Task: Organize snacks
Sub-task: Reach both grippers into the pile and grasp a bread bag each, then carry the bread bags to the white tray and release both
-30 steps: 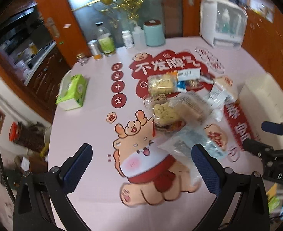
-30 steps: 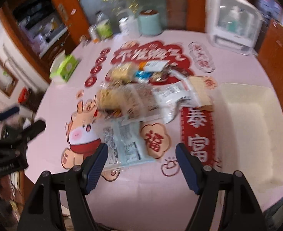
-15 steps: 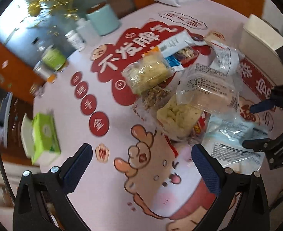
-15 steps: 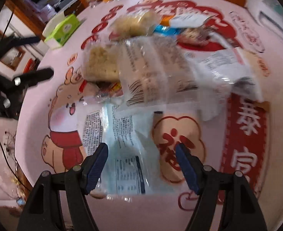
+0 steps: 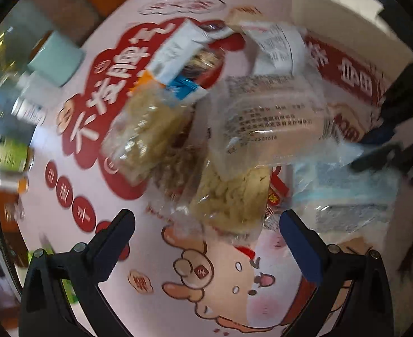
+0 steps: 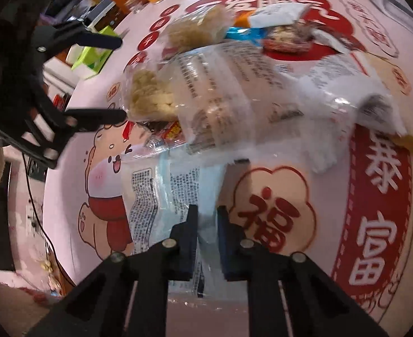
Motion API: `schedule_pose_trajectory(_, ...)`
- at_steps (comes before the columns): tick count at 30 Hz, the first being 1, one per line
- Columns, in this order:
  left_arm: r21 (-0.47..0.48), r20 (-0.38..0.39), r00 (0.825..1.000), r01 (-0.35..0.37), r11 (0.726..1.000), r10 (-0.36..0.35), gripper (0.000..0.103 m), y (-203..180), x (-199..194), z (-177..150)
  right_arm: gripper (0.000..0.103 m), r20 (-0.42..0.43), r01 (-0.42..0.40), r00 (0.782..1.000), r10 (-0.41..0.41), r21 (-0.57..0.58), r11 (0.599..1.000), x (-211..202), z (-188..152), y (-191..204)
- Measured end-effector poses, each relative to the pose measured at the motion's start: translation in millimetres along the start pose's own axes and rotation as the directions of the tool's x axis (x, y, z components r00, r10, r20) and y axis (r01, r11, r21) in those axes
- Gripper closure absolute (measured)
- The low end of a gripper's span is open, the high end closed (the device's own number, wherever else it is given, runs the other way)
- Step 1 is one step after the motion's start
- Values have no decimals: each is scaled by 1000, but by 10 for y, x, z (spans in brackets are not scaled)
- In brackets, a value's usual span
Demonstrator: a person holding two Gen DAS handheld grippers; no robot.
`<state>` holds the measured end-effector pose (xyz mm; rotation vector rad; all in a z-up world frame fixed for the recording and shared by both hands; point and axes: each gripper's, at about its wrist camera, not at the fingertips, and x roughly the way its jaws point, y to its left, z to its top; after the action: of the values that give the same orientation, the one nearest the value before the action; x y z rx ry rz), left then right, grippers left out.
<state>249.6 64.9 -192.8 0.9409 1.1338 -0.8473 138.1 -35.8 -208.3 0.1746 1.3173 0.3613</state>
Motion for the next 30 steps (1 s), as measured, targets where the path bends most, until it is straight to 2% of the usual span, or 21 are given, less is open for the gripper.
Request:
schedule_pose_trajectory(7, 50, -88, 996, 17, 999, -12, 3, -60, 346, 158, 96, 44, 21, 999, -26, 126, 992, -194, -238, -275)
schedule_pose_trajectory(9, 40, -108, 994, 29, 999, -25, 13, -49, 416, 182, 96, 51, 17, 998, -25, 155, 988, -214, -297, -331)
schedule_pose_trajectory(11, 24, -113, 993, 20, 1000, -17, 15, -49, 453, 207, 96, 57, 20, 998, -30, 176, 984, -275, -379, -352)
schedule_pose_trajectory(14, -2, -103, 995, -10, 1000, 10, 41, -36, 394, 222, 97, 68, 28, 997, -42, 191, 981, -322, -411, -344)
schedule_pose_trajectory(15, -35, -115, 993, 4, 999, -8, 43, -5, 385, 218, 97, 72, 34, 996, -48, 191, 981, -349, -424, -329)
schedule_pose_trajectory(22, -177, -157, 988, -19, 984, -10, 46, 41, 181, 24, 99, 97, 70, 991, -88, 180, 981, -617, -480, -223)
schedule_pose_trajectory(26, -267, -109, 993, 7, 964, -37, 47, 13, -137, -179, 101, 120, 92, 986, -114, 169, 981, -809, -530, -143)
schedule_pose_trajectory(30, -301, -32, 999, 12, 954, -23, 47, -119, -520, -298, 102, 148, 113, 979, -136, 154, 982, -1017, -590, -60)
